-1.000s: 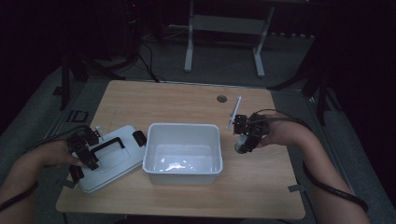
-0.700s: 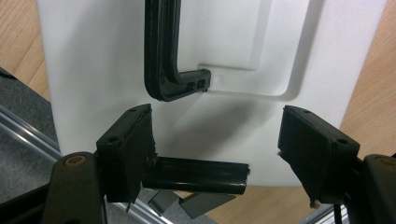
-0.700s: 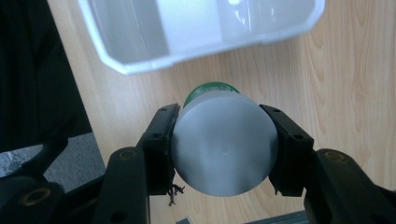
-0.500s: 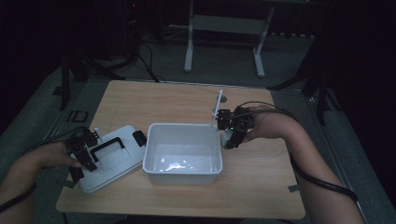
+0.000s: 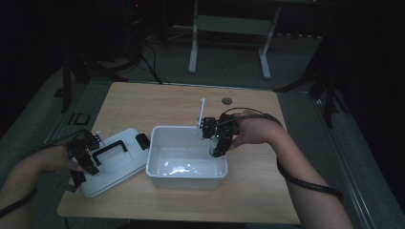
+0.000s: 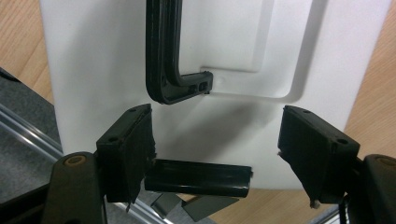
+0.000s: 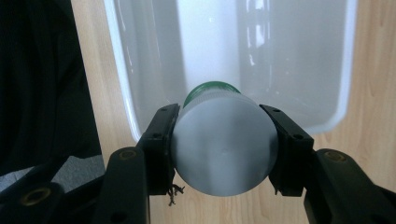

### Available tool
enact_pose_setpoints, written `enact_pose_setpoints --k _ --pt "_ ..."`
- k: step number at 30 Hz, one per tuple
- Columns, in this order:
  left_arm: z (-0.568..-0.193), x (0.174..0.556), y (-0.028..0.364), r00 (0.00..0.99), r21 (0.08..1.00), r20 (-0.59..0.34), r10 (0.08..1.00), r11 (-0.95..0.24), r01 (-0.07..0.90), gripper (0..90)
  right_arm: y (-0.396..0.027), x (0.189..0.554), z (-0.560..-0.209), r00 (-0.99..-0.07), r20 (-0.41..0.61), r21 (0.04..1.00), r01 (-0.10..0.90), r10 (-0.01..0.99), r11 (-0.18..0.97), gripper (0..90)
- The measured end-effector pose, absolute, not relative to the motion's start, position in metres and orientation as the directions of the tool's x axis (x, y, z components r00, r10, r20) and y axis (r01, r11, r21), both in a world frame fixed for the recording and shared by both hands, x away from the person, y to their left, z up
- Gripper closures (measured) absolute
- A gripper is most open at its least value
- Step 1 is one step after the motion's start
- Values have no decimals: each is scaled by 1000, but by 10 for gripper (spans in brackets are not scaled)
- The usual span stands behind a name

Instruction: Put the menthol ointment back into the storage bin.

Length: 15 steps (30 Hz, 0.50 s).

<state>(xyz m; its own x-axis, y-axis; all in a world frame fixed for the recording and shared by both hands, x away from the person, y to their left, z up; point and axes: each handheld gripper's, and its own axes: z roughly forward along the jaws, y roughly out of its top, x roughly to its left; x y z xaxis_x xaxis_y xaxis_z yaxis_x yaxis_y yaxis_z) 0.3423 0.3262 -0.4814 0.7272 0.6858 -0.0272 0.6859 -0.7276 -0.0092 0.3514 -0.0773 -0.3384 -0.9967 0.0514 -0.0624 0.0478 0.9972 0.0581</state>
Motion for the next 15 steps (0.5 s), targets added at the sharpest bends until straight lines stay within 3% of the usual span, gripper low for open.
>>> enact_pose_setpoints --k 15 --pt "-483 344 323 728 -4 -31 685 -728 685 264 -65 349 -385 -1000 -12 40 20 20 999 501"
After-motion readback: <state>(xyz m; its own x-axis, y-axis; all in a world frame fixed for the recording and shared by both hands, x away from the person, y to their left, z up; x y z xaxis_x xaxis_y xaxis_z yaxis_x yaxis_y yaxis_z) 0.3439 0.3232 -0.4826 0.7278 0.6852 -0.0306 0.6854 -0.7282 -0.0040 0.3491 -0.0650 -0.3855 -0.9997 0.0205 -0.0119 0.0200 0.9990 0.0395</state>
